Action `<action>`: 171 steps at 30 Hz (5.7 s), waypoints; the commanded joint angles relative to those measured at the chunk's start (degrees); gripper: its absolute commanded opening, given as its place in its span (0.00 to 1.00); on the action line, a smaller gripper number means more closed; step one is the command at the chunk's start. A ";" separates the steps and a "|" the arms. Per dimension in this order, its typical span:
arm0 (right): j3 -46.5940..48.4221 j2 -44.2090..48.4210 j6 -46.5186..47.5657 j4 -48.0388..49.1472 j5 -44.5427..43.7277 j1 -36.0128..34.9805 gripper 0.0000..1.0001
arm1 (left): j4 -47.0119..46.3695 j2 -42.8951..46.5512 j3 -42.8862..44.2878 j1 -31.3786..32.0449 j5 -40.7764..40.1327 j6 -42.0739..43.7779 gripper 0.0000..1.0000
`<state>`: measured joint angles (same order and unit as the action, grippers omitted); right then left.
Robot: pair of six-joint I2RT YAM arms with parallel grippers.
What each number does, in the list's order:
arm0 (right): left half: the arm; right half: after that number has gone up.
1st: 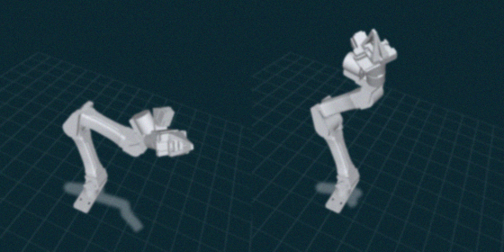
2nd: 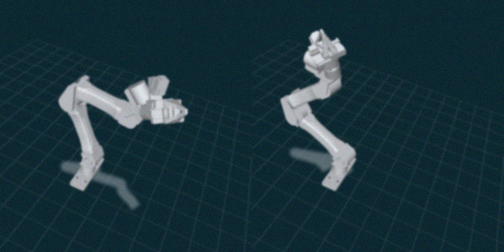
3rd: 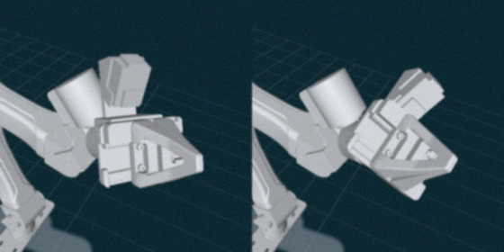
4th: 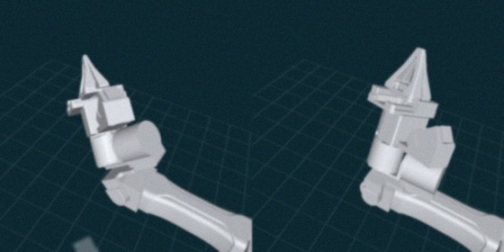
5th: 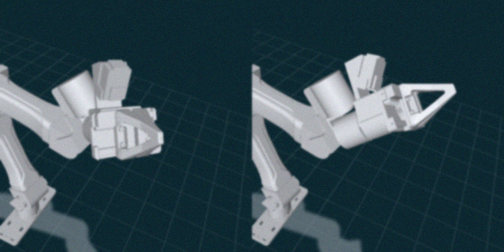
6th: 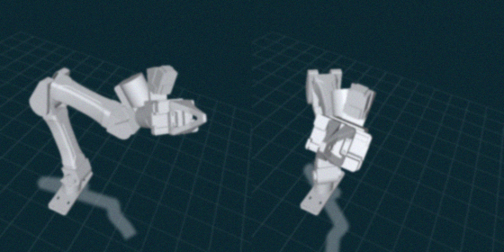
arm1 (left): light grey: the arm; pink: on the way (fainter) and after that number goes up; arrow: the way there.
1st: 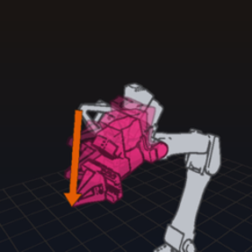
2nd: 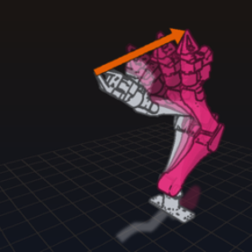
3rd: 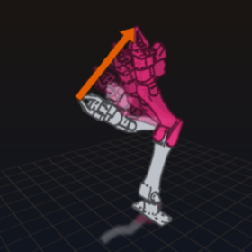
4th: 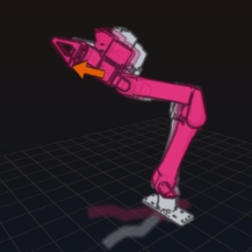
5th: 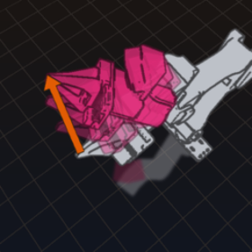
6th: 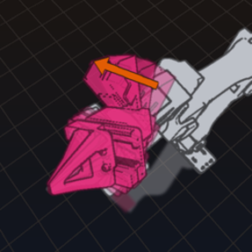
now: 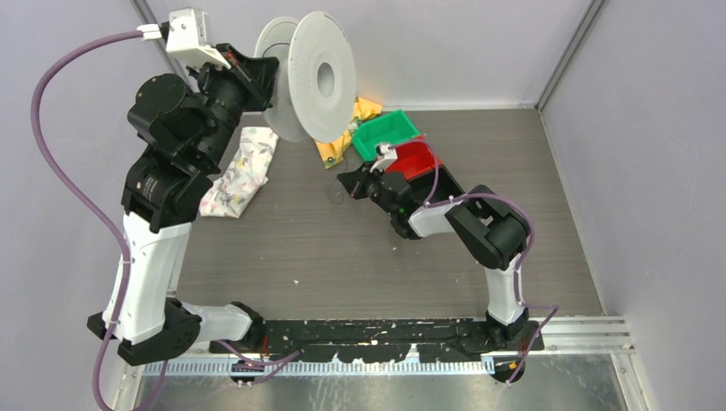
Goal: Wrap the cables
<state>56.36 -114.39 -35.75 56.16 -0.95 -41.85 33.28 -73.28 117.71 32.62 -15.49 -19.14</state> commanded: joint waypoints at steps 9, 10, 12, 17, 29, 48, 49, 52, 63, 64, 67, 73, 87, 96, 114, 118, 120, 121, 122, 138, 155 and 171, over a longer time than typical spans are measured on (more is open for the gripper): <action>-8.22 10.92 2.26 0.87 2.96 0.33 0.03 | -6.49 3.36 -1.86 0.23 -1.81 -0.24 0.01; -7.62 10.55 2.53 -0.02 3.54 0.36 0.26 | -6.71 3.40 -1.95 0.25 -1.68 -0.21 0.01; -6.20 9.58 2.53 -0.91 4.03 0.27 0.53 | -6.91 3.48 -1.81 0.23 -1.50 -0.16 0.01; -2.79 6.65 3.72 -1.07 3.83 0.18 0.75 | -6.55 3.83 -1.18 0.22 -1.01 0.10 0.01; 12.03 -3.57 0.24 -1.15 5.81 -0.88 0.73 | -4.99 4.28 0.58 0.23 -0.43 -0.11 0.00; 1.34 5.16 1.82 -4.10 6.85 -1.70 0.01 | -5.72 2.94 -1.95 0.25 -4.21 2.89 0.01; -0.29 7.21 2.58 -5.23 7.20 -1.81 0.01 | -6.02 2.58 -2.32 0.25 -4.82 3.49 0.01; -4.42 14.34 6.14 -10.79 9.03 -2.56 0.01 | -6.53 0.65 -3.43 0.22 -7.90 5.84 0.01; 5.63 37.17 25.04 -52.97 22.53 -8.28 0.01 | -13.06 -9.49 -6.18 0.17 -19.16 8.75 0.00; 7.36 37.61 26.12 -56.59 23.72 -8.62 0.01 | -13.82 -10.35 -5.98 0.22 -20.01 8.69 0.01; 10.26 38.74 28.38 -64.56 26.13 -9.74 0.01 | -15.03 -12.58 -4.58 0.25 -21.54 8.16 0.00; 11.31 40.37 29.43 -70.86 31.07 -11.76 0.01 | -15.06 -16.04 -1.31 0.15 -23.53 7.01 0.01; 26.59 44.98 41.35 -79.77 32.25 -13.59 0.00 | -9.53 -21.95 -6.24 0.86 -21.98 6.50 0.01; 34.80 43.39 53.97 -84.41 24.63 -7.68 0.00 | -2.51 -18.67 -16.81 6.87 -12.66 8.88 0.00; 28.72 41.21 50.10 -80.21 31.42 14.76 0.00 | 13.86 -5.70 -21.32 7.28 29.16 14.56 0.01; 25.08 41.02 48.07 -77.57 32.02 17.11 0.00 | 17.92 -3.10 -17.51 7.20 34.01 17.45 0.00; 23.04 41.02 47.07 -76.30 31.79 17.77 0.00 | 18.35 -2.04 -15.68 6.88 35.27 18.12 0.01; 22.03 41.00 46.47 -75.55 31.54 17.86 0.00 | 17.97 -1.58 -15.11 6.54 36.02 17.98 0.01; 20.91 41.12 45.82 -74.86 31.44 17.89 0.00 | 17.33 -1.13 -14.42 6.07 37.11 17.62 0.01; 4.17 42.59 24.64 -49.08 38.89 17.90 0.58 | 2.63 0.70 -11.54 2.99 39.03 8.71 0.01; -3.63 42.52 17.37 -38.44 34.70 17.11 0.65 | -3.99 0.84 -5.75 2.98 25.13 6.95 0.01; -12.09 36.57 -0.08 -11.37 25.86 16.96 0.68 | -6.37 1.82 -4.72 2.97 25.96 3.33 0.01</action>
<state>45.12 -76.97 -29.95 33.93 26.50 -24.64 35.05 -73.69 110.87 35.86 10.55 -13.82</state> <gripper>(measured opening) 0.677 0.036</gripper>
